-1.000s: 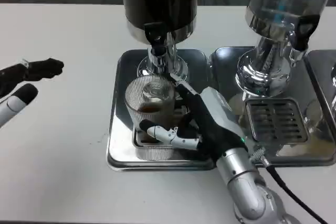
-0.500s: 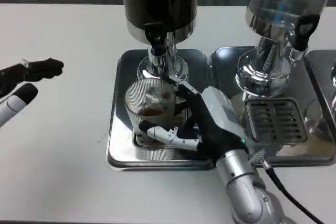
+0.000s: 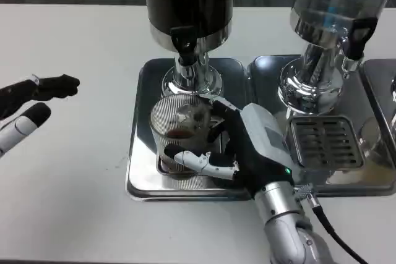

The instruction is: Grasp the cup under the faucet to collect the drink, then remove the cup.

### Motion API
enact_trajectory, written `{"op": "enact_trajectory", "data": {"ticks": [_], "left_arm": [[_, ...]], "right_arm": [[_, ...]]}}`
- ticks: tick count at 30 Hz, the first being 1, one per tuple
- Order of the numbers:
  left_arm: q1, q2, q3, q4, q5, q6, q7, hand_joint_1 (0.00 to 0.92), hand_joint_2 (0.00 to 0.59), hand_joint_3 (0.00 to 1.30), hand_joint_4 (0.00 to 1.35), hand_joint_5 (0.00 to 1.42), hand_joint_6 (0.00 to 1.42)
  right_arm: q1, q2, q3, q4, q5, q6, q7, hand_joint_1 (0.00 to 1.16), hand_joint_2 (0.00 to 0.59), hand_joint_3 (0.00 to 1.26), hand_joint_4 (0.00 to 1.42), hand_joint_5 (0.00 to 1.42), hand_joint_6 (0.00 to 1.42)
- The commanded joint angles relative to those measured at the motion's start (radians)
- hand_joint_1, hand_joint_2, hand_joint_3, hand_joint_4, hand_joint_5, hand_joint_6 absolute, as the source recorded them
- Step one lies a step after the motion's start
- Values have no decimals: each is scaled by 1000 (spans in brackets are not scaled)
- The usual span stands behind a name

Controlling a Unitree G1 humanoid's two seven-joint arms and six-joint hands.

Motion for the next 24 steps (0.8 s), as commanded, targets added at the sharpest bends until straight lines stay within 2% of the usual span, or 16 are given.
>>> {"op": "enact_trajectory", "data": {"ticks": [1,11,24], "left_arm": [[7,16,-11,-3,13,-3,6,0,192,322,298,260,232],[12,11,-15,-5,12,-1,5,0,194,322,299,264,232],[2,4,-43,0,10,2,0,0,197,322,299,265,232]], "right_arm": [[26,7,2,-14,-5,-13,-31,597,175,343,448,647,1064],[57,-3,0,-40,-14,-38,-86,614,185,375,477,682,1100],[117,-17,-24,-130,-18,-27,-80,617,206,397,501,708,1129]]}}
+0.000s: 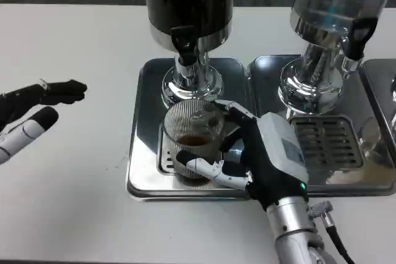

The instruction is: Grasp the cup under the faucet to collect the drink, then remove the cup.

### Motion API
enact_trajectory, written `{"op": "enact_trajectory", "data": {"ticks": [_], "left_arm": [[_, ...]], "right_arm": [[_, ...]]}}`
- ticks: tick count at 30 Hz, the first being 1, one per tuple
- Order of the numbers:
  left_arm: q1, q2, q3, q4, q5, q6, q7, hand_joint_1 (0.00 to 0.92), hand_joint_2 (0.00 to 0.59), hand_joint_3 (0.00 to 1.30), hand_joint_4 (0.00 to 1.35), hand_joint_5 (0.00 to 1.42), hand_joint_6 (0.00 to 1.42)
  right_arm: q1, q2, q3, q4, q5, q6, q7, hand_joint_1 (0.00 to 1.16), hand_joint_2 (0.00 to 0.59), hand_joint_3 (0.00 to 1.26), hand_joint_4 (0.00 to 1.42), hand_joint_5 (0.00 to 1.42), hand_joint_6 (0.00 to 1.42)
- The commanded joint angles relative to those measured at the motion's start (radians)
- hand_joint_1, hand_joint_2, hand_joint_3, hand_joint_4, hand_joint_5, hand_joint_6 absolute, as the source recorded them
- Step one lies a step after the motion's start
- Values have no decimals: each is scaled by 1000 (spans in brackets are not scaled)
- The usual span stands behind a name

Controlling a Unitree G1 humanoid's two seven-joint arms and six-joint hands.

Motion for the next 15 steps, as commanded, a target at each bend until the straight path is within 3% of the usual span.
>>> {"op": "enact_trajectory", "data": {"ticks": [1,15], "left_arm": [[-2,3,-16,2,8,3,0,0,197,322,299,266,232],[-16,-6,-42,7,5,-1,-6,0,199,322,299,266,244]], "right_arm": [[21,0,-17,-58,6,-13,-11,616,207,397,501,708,1129],[81,-15,-40,-176,7,15,41,622,218,412,518,728,1147]]}}
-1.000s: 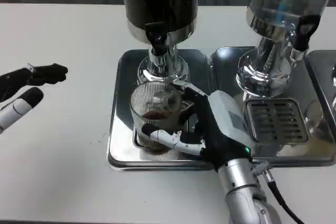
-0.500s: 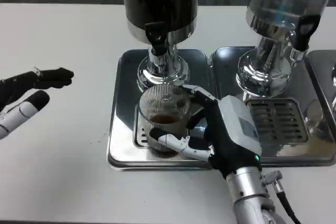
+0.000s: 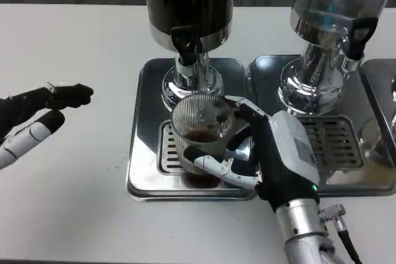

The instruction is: Grasp the cup under the faucet to collect the drink, then remove the cup.

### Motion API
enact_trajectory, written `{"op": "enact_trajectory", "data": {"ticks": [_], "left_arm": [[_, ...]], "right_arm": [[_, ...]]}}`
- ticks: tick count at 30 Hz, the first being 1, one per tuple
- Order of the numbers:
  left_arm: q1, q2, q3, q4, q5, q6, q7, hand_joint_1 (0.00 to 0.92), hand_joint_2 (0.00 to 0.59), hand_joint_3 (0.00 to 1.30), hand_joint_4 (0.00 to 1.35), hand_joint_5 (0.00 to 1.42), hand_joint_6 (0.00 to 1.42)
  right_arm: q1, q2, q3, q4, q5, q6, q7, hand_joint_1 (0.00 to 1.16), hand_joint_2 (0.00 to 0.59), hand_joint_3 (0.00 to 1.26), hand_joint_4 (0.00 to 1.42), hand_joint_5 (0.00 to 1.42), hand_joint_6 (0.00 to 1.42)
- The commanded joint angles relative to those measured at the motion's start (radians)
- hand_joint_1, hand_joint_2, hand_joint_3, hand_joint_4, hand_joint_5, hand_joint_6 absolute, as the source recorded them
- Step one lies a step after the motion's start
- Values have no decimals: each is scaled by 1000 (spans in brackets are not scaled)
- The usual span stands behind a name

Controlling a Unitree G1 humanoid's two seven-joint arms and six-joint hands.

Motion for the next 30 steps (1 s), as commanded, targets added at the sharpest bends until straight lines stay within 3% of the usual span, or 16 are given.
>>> {"op": "enact_trajectory", "data": {"ticks": [1,16,24,30], "left_arm": [[-14,-5,-16,5,5,-2,-5,0,199,322,299,266,244],[-15,-26,-66,-11,10,-31,-21,0,207,263,212,217,233],[-24,-35,-103,-10,28,-60,-25,0,214,177,50,70,171],[-35,-43,-133,-7,58,-92,-19,0,213,124,0,7,134]], "right_arm": [[20,-6,-16,-60,3,0,6,622,220,412,518,728,1147],[82,-32,-43,-159,10,6,46,624,242,425,519,746,1147],[110,-39,-62,-193,17,2,64,626,243,427,534,754,1147],[116,-34,-70,-204,28,-1,70,626,243,433,534,755,1147]]}}
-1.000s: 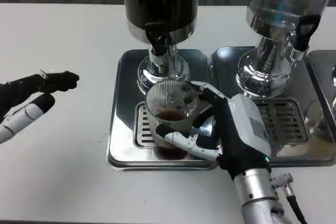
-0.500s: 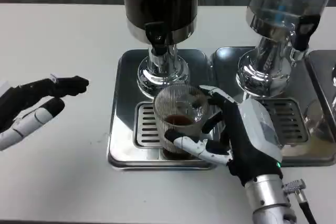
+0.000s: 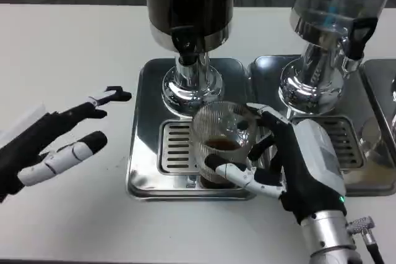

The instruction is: Grasp the cup under the faucet to collect the drink, then remove the cup.

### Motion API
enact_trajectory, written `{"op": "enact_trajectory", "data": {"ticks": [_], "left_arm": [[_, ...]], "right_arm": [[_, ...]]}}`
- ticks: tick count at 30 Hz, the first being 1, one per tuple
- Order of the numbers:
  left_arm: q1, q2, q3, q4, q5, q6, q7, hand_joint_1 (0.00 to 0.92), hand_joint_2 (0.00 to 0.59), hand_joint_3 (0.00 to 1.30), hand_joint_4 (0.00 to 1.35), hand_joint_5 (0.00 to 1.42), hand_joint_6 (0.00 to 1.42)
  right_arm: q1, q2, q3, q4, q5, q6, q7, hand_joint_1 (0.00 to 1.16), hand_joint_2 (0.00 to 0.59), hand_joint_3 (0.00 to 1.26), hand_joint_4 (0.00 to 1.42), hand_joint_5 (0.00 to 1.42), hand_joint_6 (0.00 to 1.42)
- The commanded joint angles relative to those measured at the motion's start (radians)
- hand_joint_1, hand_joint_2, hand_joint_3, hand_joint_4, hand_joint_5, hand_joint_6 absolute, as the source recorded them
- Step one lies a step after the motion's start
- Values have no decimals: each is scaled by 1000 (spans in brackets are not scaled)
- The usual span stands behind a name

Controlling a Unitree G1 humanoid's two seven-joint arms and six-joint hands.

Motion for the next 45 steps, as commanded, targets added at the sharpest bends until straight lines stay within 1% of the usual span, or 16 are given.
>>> {"op": "enact_trajectory", "data": {"ticks": [1,11,15,19,23,30,31,32,36,45], "left_arm": [[-13,-7,-25,-5,26,-32,-1,0,213,122,0,4,131],[-12,10,-54,-21,122,-87,33,0,202,81,0,0,85],[-2,27,-65,-42,172,-114,61,0,202,61,0,0,76],[16,54,-58,-80,250,-148,121,0,196,48,0,0,64],[30,70,-59,-108,291,-156,164,0,195,43,0,0,61],[84,103,-58,-188,333,-183,220,0,186,15,0,0,59],[93,107,-56,-204,340,-184,228,0,183,8,0,0,39],[102,110,-51,-218,348,-185,237,0,182,2,0,0,8],[145,127,-26,-283,387,-193,275,0,170,0,0,0,0],[195,166,-15,-355,410,-200,301,0,168,0,0,0,0]], "right_arm": [[-1,10,-14,-50,18,-21,-9,626,243,434,534,755,1157],[32,2,-17,-112,17,-10,3,627,243,440,539,755,1165],[59,-1,-19,-154,15,-6,16,627,243,441,541,759,1165],[80,-4,-24,-184,21,-4,32,627,243,442,550,771,1166],[100,-7,-31,-211,21,-11,37,627,243,447,551,773,1166],[135,-15,-40,-260,29,-16,58,627,243,450,551,773,1179],[144,-16,-43,-269,33,-22,58,627,243,450,551,773,1180],[152,-18,-46,-278,34,-21,62,627,243,450,551,773,1180],[168,-25,-56,-294,45,-24,77,627,243,450,551,773,1182],[195,-30,-73,-332,56,-28,99,627,243,450,551,780,1186]]}}
